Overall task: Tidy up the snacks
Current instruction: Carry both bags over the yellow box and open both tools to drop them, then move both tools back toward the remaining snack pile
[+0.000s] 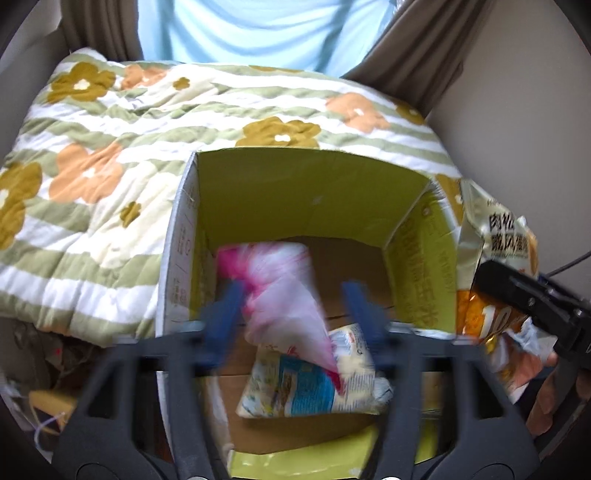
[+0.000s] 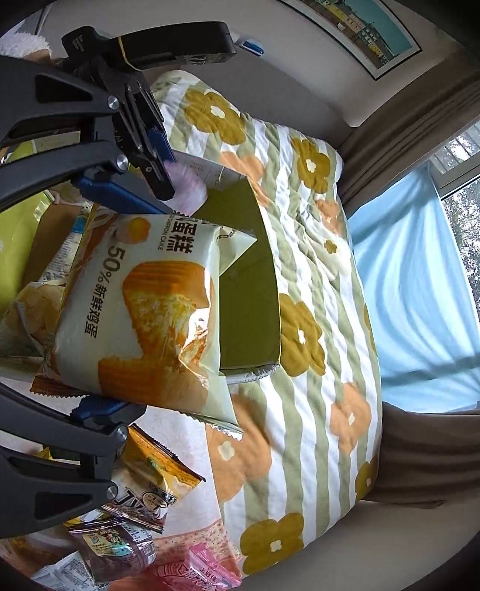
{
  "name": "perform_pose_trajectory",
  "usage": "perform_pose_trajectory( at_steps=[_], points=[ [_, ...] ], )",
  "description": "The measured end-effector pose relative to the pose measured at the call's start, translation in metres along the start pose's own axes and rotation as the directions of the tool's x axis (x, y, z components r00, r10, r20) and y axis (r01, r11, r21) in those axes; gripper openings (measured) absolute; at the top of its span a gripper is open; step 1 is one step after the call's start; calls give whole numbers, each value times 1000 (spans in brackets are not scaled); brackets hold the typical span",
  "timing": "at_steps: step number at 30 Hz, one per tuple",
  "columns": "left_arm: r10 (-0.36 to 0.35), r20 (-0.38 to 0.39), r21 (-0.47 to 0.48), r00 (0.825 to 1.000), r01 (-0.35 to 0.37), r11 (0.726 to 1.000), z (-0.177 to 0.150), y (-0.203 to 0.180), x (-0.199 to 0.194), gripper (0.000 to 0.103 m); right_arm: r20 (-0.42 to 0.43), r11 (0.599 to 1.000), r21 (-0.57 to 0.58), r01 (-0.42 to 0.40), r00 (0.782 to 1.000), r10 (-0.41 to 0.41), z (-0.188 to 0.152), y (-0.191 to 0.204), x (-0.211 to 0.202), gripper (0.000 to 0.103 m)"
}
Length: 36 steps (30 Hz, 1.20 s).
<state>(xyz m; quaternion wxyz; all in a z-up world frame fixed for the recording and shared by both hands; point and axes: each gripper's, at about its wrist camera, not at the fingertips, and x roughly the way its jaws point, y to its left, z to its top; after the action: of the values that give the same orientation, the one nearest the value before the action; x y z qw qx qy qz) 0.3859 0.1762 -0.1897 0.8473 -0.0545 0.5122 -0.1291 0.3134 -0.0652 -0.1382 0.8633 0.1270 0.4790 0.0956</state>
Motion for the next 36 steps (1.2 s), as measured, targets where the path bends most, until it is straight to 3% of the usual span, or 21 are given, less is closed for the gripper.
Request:
perform_pose_trajectory(
  at_steps=[1,9,17,20,24,36],
  points=[
    [14,8,7,1000,-14,1000,-1,0,-1,102,-2,1000,-3,5,1000,-5,1,0,2,77],
    [34,12,3,999,-34,999,-16,7,-14,103,-45,998,-56,35,998,-37,11,3,21,77],
    [44,29,-21,999,-44,999,-26,8,-28,103,-73,995,-102,6,997,-13,17,14,45,79],
    [66,37,-19,997,-65,998,-29,9,-33,103,-56,994,-109,3,998,-9,19,16,50,84],
    [82,43,-31,996,-81,996,-33,11,-40,103,19,994,-107,-12,1000,15,19,16,39,100],
    [93,68,-34,993,-91,995,-55,-3,-65,103,3,993,-120,-20,1000,21,-11,13,7,100]
  ],
)
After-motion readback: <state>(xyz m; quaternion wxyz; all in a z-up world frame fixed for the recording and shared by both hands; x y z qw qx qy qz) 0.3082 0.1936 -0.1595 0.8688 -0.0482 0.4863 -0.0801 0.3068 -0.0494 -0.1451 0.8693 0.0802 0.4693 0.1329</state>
